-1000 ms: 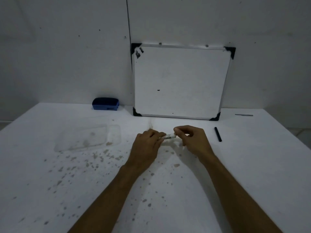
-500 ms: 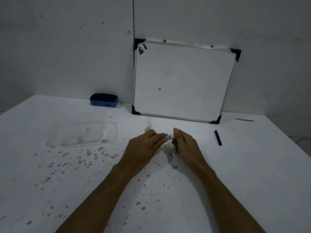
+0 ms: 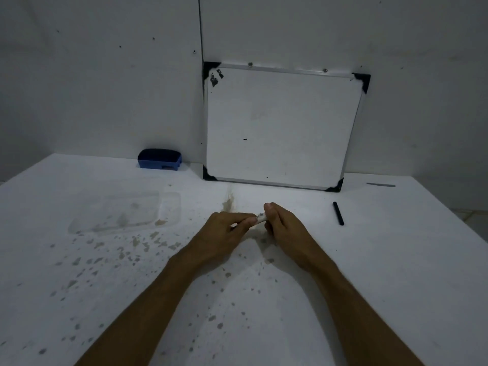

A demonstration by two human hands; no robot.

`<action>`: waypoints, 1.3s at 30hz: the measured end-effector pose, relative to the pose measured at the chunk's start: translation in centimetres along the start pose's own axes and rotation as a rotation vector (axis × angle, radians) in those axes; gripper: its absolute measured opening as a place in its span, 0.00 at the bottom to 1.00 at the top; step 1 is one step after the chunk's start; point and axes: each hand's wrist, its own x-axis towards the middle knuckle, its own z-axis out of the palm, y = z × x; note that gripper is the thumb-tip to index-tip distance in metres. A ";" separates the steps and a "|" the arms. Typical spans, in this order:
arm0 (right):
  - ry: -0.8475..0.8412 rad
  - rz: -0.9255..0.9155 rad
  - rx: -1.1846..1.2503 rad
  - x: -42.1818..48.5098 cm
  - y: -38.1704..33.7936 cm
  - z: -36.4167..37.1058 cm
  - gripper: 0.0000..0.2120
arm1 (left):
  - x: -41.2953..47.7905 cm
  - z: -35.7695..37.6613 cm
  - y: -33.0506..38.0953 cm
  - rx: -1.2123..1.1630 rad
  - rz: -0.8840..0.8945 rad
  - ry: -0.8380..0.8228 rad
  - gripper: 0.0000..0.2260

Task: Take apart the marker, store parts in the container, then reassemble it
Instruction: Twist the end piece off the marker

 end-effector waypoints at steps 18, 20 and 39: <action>0.327 -0.206 -0.068 0.9 0.9 1.7 0.27 | -0.1 -0.6 0.5 0.108 0.077 -0.192 0.16; 0.325 -0.257 -0.043 0.8 0.7 1.8 0.25 | -0.3 -1.3 0.9 -0.017 0.029 -0.262 0.19; 0.230 0.182 -0.020 1.1 -0.4 1.2 0.28 | -0.6 1.7 0.6 0.523 0.235 0.133 0.17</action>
